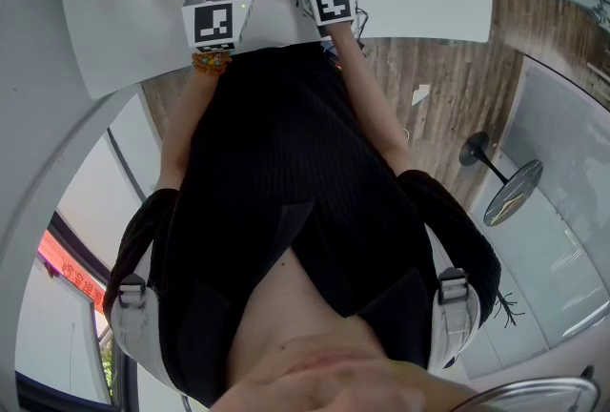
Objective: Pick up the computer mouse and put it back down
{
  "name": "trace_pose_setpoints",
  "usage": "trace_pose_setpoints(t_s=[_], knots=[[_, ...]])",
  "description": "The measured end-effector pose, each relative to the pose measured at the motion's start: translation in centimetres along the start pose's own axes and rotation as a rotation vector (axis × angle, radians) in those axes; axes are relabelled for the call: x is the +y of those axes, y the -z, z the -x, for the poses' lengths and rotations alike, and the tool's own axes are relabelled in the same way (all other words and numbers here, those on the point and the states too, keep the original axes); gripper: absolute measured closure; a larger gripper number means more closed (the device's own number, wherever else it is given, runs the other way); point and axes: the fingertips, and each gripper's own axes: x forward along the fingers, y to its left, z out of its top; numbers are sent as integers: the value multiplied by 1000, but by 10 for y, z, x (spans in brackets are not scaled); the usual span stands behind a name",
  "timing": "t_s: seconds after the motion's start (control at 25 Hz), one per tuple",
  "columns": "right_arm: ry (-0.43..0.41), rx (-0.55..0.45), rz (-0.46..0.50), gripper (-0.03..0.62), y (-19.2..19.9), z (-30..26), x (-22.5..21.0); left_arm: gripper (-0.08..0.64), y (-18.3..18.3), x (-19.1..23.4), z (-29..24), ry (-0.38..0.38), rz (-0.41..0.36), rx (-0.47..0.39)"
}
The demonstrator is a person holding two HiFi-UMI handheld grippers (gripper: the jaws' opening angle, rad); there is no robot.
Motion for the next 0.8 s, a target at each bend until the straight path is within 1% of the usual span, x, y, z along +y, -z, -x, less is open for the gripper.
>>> trace_pose_setpoints(t_s=[0.32,0.6,0.8], knots=[[-14,39,3,304,10,-8,4,546,2,6,3,-14,1,5],[-7,78,-7,305,21,-14,4,546,4,8,2,-14,3,8],[4,84,-18,305,24,-14,2,546,4,9,2,-16,6,8]])
